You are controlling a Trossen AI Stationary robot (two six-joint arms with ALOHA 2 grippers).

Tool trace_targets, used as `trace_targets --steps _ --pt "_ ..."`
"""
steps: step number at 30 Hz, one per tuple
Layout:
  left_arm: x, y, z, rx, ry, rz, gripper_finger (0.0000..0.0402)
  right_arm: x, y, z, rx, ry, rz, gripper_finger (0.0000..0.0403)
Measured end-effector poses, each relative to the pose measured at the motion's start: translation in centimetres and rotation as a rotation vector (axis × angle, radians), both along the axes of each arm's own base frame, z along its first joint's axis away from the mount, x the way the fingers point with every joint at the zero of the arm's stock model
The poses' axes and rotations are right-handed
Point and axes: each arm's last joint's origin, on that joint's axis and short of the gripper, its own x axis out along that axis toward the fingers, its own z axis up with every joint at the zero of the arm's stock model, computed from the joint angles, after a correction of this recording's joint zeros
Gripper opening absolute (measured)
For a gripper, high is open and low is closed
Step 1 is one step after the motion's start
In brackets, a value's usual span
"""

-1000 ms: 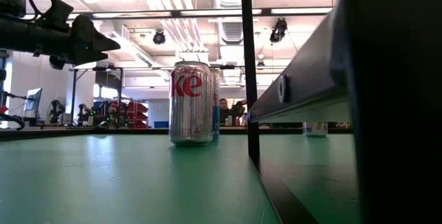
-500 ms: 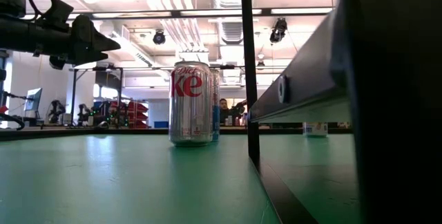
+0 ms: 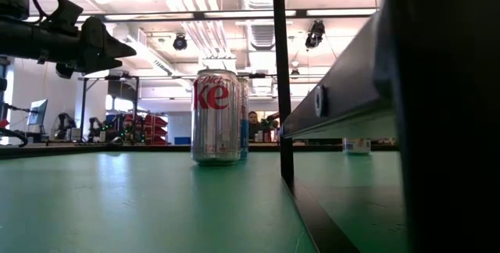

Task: Place canned beverage on shelf
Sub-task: Move the red-silver soda can near the shelf

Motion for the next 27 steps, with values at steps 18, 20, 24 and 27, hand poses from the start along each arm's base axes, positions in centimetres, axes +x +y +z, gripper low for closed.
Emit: trace_targets --steps 18,20,24,27 --pt "0.0 0.0 0.0 0.0 0.0 0.0 0.0363 -1.7 -6.0 -2.2 0.11 0.29 -0.326 0.0261" --pt "0.0 0.0 0.0 0.0 0.0 0.0 0.0363 -1.9 -6.7 -2.1 0.07 0.315 -0.245 0.0256" --pt "0.0 0.0 0.0 0.0 0.0 0.0 0.0363 -2.4 -8.4 -1.7 0.037 0.321 -0.193 0.0252" --pt "0.0 0.0 0.0 0.0 0.0 0.0 0.0363 -2.4 -10.1 -1.3 0.026 0.296 -0.202 0.0252"
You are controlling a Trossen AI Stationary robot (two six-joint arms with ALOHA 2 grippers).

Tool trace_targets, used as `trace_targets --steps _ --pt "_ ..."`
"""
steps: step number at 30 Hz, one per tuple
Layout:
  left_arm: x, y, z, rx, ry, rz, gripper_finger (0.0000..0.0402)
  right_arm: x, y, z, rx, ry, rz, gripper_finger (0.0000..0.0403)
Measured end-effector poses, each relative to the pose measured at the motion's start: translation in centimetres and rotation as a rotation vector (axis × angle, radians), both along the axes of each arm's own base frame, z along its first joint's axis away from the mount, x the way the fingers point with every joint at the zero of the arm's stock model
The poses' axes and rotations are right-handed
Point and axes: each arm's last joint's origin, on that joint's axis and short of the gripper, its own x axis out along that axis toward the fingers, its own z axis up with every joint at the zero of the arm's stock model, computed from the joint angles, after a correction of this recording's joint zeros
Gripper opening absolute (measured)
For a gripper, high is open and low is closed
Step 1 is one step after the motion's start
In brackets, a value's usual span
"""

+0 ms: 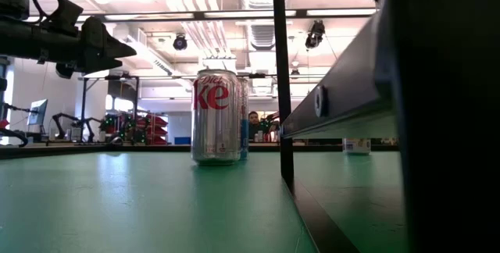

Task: Place canned beverage on shelf
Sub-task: Move the red-silver soda can near the shelf

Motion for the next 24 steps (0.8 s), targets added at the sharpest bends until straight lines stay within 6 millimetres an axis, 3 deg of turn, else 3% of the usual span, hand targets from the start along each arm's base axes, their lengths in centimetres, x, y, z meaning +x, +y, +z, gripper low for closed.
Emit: trace_targets --steps 8,15,24 --pt "0.0 0.0 0.0 0.0 0.0 0.0 0.0363 -0.3 -6.2 1.7 -0.039 -0.082 0.031 0.0252" --pt "0.0 0.0 0.0 0.0 0.0 0.0 0.0363 -1.4 -11.1 0.8 0.097 -0.123 0.002 0.0251" --pt "0.0 0.0 0.0 0.0 0.001 0.0 0.0363 0.9 -13.2 -1.1 0.243 0.022 -0.019 0.027"
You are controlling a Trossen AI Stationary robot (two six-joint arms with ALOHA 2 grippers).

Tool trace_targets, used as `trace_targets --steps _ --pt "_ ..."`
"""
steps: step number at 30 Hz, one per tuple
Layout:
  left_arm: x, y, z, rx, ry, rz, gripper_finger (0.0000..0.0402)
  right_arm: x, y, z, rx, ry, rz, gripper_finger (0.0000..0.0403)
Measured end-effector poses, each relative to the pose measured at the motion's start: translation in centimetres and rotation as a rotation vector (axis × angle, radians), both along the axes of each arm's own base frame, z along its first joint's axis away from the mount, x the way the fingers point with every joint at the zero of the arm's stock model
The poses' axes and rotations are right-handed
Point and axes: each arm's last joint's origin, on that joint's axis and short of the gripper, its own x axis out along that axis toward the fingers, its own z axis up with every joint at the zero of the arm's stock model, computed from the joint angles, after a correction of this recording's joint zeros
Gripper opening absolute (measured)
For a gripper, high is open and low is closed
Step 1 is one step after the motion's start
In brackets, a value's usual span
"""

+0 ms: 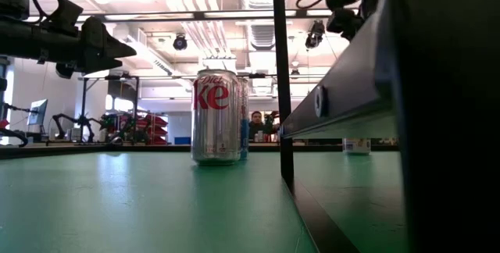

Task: Place canned beverage on shelf
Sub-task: Move the red-silver soda can near the shelf

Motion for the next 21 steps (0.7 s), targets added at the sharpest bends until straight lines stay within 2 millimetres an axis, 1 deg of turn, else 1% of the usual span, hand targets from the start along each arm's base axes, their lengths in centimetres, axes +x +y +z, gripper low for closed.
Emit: trace_targets --steps 4,7,9,12,15,21 --pt "0.0 0.0 0.0 0.0 0.0 0.0 0.0363 1.2 -0.8 0.1 0.011 0.022 0.006 0.0307" --pt "0.0 0.0 0.0 0.0 0.0 0.0 0.0363 1.7 -1.2 0.1 0.015 0.032 0.042 0.0337" --pt "0.0 0.0 0.0 0.0 0.0 0.0 0.0363 1.9 -1.4 0.1 0.023 0.043 0.035 0.0351" --pt "0.0 0.0 0.0 0.0 0.0 0.0 0.0363 1.9 -1.4 0.3 0.029 0.049 0.014 0.0363" --pt "0.0 0.0 0.0 0.0 0.0 0.0 0.0363 1.9 -1.4 0.3 0.023 0.05 0.035 0.0372" --pt "0.0 0.0 0.0 0.0 0.0 0.0 0.0363 2.1 -1.7 0.3 -0.055 0.065 0.05 0.0384"
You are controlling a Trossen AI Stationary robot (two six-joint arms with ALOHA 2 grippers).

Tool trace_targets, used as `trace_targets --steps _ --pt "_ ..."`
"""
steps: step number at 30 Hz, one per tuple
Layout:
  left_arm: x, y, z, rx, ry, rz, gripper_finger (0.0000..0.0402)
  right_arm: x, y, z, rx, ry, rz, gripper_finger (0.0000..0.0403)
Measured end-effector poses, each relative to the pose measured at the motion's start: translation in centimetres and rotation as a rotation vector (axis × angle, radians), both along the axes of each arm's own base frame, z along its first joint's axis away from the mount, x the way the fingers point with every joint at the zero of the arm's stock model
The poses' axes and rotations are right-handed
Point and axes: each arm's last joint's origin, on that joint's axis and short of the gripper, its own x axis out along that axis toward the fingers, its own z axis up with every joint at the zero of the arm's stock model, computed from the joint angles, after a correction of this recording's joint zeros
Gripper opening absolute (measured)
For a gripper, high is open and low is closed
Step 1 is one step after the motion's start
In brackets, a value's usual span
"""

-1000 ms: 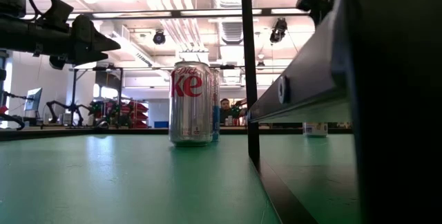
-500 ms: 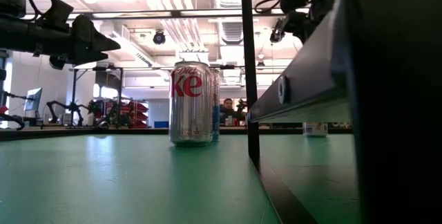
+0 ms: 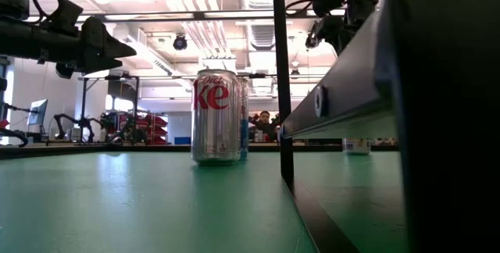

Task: Place canned beverage on shelf
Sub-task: Move the red-silver soda can near the shelf

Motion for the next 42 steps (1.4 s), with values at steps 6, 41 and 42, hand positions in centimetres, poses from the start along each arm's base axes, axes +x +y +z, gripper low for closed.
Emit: trace_targets --steps 6,41,42 --pt "0.0 0.0 0.0 0.0 0.0 0.0 0.0363 0.1 0.0 -0.2 0.015 0.008 0.019 0.0384" --pt "0.0 0.0 0.0 0.0 0.0 0.0 0.0363 -1.1 0.2 7.3 -0.11 -0.305 -0.079 0.0384" --pt "0.0 0.0 0.0 0.0 0.0 0.001 0.0363 -1.2 0.3 7.1 -0.119 -0.327 -0.085 0.0384"
